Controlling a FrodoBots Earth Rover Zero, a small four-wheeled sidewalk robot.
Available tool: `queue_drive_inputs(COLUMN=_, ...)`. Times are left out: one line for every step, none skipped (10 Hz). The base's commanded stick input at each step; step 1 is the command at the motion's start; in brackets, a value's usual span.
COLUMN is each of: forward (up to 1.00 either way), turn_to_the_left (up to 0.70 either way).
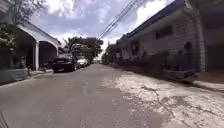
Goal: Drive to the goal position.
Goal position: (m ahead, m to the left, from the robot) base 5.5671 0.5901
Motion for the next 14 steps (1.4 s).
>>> queue_drive_inputs(forward=0.7, turn_to_the_left=0.0)
queue_drive_inputs(forward=0.7, turn_to_the_left=0.0)
queue_drive_inputs(forward=0.7, turn_to_the_left=0.0)
queue_drive_inputs(forward=0.7, turn_to_the_left=0.0)
queue_drive_inputs(forward=0.7, turn_to_the_left=0.0)
queue_drive_inputs(forward=0.7, turn_to_the_left=0.0)
queue_drive_inputs(forward=0.7, turn_to_the_left=0.0)
queue_drive_inputs(forward=0.7, turn_to_the_left=0.0)
queue_drive_inputs(forward=0.7, turn_to_the_left=0.0)
queue_drive_inputs(forward=0.7, turn_to_the_left=0.0)
queue_drive_inputs(forward=0.7, turn_to_the_left=0.0)
queue_drive_inputs(forward=0.7, turn_to_the_left=0.0)
queue_drive_inputs(forward=0.7, turn_to_the_left=0.0)
queue_drive_inputs(forward=0.7, turn_to_the_left=0.0)
